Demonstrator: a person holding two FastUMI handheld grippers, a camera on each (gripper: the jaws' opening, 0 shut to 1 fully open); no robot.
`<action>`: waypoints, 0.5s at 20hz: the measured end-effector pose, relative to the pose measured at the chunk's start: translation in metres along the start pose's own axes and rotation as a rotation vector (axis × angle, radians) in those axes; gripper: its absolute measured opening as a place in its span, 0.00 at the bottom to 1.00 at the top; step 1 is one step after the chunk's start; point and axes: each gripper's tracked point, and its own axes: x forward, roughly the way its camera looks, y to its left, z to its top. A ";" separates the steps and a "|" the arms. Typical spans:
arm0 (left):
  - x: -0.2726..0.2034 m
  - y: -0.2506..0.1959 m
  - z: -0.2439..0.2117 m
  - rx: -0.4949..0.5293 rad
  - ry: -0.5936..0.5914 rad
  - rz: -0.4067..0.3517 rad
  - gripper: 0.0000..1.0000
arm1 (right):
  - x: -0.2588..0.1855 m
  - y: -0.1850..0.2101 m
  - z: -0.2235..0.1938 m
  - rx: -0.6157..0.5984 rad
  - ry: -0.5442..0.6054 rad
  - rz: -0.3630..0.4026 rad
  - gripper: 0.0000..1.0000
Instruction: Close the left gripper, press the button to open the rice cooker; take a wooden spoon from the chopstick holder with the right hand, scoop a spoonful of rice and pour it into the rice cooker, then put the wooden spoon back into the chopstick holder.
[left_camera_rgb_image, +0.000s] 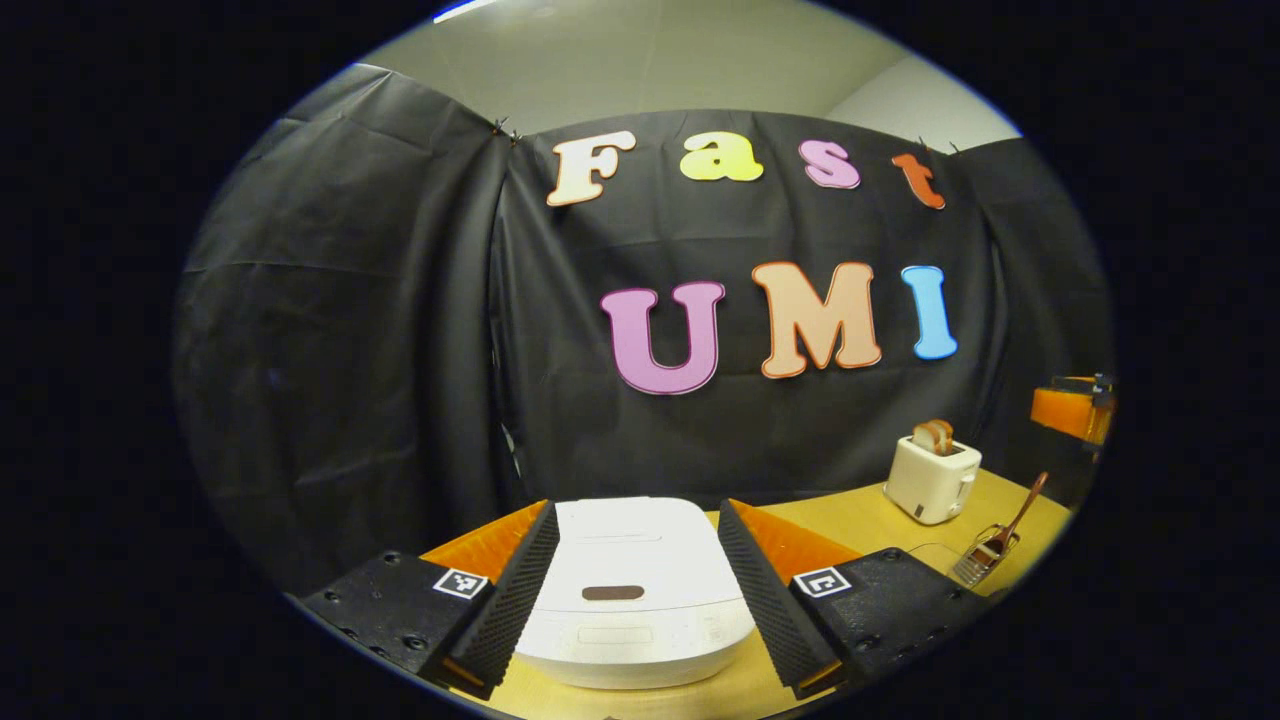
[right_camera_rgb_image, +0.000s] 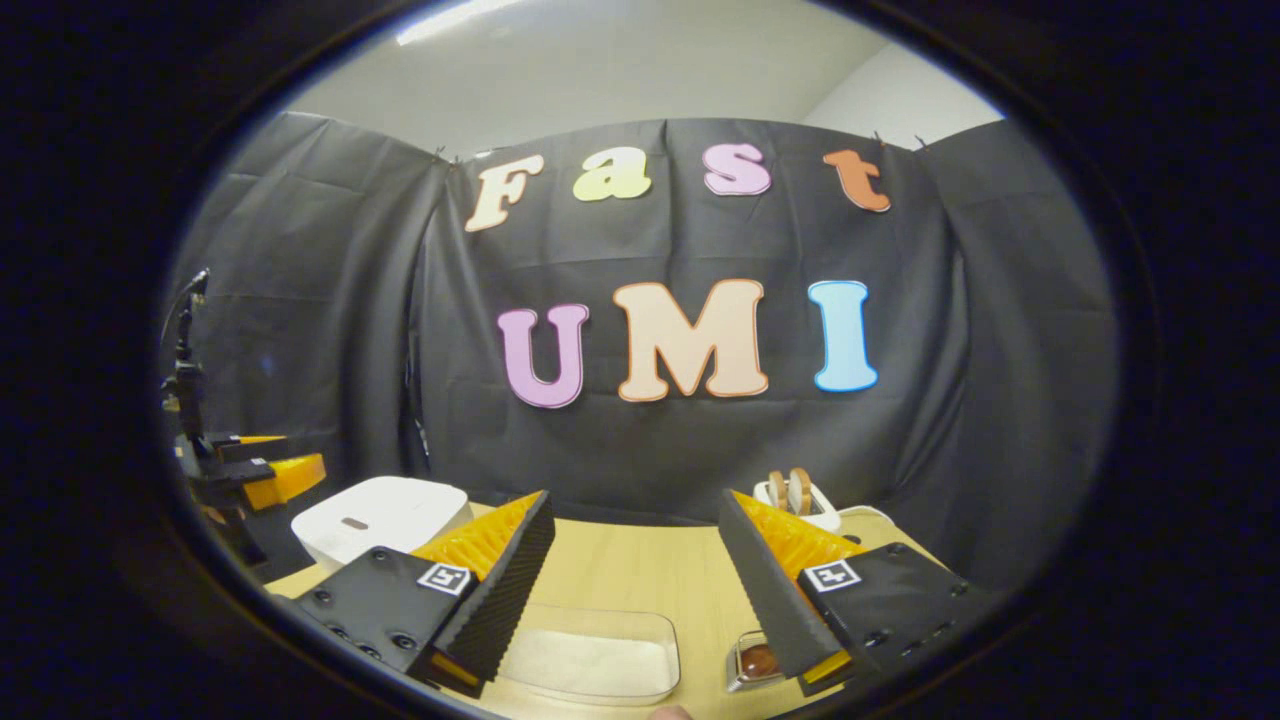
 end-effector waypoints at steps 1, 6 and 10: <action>-0.007 -0.001 0.006 -0.006 -0.010 0.002 0.94 | -0.003 0.000 0.002 0.000 -0.007 -0.006 1.00; -0.041 -0.010 0.039 0.022 -0.088 0.008 0.94 | -0.016 0.003 0.017 0.041 -0.058 -0.015 1.00; -0.052 -0.013 0.055 -0.017 -0.127 0.016 0.93 | -0.015 0.008 0.031 0.008 -0.092 -0.016 1.00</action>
